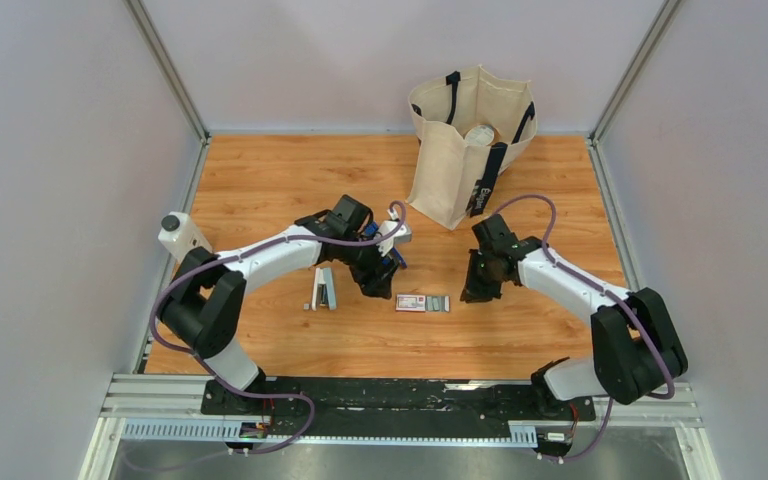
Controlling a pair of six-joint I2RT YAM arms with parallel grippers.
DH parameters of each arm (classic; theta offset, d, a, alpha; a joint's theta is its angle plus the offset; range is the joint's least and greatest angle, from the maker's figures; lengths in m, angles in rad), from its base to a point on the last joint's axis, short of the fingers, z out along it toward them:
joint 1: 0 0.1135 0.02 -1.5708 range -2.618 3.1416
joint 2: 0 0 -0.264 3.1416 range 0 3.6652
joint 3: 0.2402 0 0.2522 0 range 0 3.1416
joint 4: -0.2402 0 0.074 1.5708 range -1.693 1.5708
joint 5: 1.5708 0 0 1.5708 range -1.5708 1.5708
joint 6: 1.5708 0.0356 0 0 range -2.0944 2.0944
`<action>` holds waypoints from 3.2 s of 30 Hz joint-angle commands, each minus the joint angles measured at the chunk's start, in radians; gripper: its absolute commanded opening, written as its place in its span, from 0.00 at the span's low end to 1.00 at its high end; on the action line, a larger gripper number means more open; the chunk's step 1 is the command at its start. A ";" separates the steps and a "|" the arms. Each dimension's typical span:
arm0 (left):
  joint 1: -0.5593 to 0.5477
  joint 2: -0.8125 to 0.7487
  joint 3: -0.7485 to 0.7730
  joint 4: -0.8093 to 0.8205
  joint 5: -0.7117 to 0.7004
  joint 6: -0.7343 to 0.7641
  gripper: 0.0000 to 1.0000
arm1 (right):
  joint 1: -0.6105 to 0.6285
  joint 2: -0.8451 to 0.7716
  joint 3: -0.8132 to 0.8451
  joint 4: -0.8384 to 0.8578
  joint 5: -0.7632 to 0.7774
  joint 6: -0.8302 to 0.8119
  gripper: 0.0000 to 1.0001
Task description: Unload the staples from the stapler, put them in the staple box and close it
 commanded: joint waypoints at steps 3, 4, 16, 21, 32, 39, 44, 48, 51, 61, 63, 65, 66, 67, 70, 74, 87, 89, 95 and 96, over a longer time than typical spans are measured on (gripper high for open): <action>-0.053 0.052 0.002 0.066 -0.085 -0.040 0.74 | -0.073 -0.035 -0.147 0.249 -0.239 0.042 0.18; -0.059 0.054 -0.001 0.068 -0.101 -0.040 0.73 | -0.081 -0.030 -0.159 0.269 -0.259 0.046 0.18; -0.118 0.080 -0.008 0.079 -0.279 -0.022 0.73 | -0.171 0.008 -0.300 0.473 -0.388 0.105 0.17; -0.144 0.109 0.002 0.065 -0.312 -0.003 0.73 | -0.188 0.031 -0.327 0.534 -0.425 0.125 0.17; -0.178 0.132 -0.018 0.100 -0.379 0.021 0.73 | -0.242 0.049 -0.385 0.629 -0.494 0.163 0.16; -0.191 0.141 -0.011 0.100 -0.395 0.030 0.73 | -0.273 0.065 -0.417 0.715 -0.541 0.197 0.16; -0.201 0.140 -0.011 0.102 -0.406 0.035 0.73 | -0.271 0.086 -0.419 0.741 -0.552 0.209 0.17; -0.204 0.146 -0.011 0.103 -0.408 0.038 0.73 | -0.273 0.079 -0.422 0.746 -0.558 0.215 0.19; -0.205 0.149 -0.010 0.103 -0.409 0.038 0.73 | -0.274 0.077 -0.426 0.749 -0.560 0.217 0.20; -0.214 0.149 -0.008 0.103 -0.417 0.046 0.73 | -0.276 0.089 -0.440 0.783 -0.560 0.237 0.18; -0.217 0.150 -0.007 0.105 -0.420 0.047 0.73 | -0.274 0.091 -0.437 0.784 -0.558 0.238 0.18; -0.219 0.153 -0.004 0.105 -0.417 0.049 0.73 | -0.274 0.085 -0.439 0.777 -0.544 0.238 0.16; -0.221 0.155 -0.004 0.106 -0.415 0.049 0.73 | -0.274 0.077 -0.440 0.775 -0.537 0.243 0.16; -0.221 0.156 -0.001 0.106 -0.417 0.049 0.73 | -0.271 0.072 -0.442 0.774 -0.532 0.244 0.15; -0.222 0.162 0.004 0.106 -0.414 0.047 0.73 | -0.260 0.053 -0.439 0.757 -0.518 0.241 0.15; -0.225 0.167 0.010 0.106 -0.412 0.047 0.72 | -0.245 0.059 -0.436 0.764 -0.520 0.251 0.15; -0.228 0.170 0.013 0.100 -0.408 0.050 0.73 | -0.151 0.106 -0.394 0.810 -0.506 0.295 0.15; -0.228 0.169 0.016 0.099 -0.408 0.050 0.72 | -0.142 0.114 -0.385 0.813 -0.505 0.298 0.15; -0.228 0.166 0.016 0.094 -0.408 0.053 0.73 | -0.124 0.135 -0.368 0.838 -0.511 0.310 0.15; -0.228 0.167 0.016 0.094 -0.408 0.055 0.72 | -0.121 0.138 -0.365 0.842 -0.515 0.313 0.15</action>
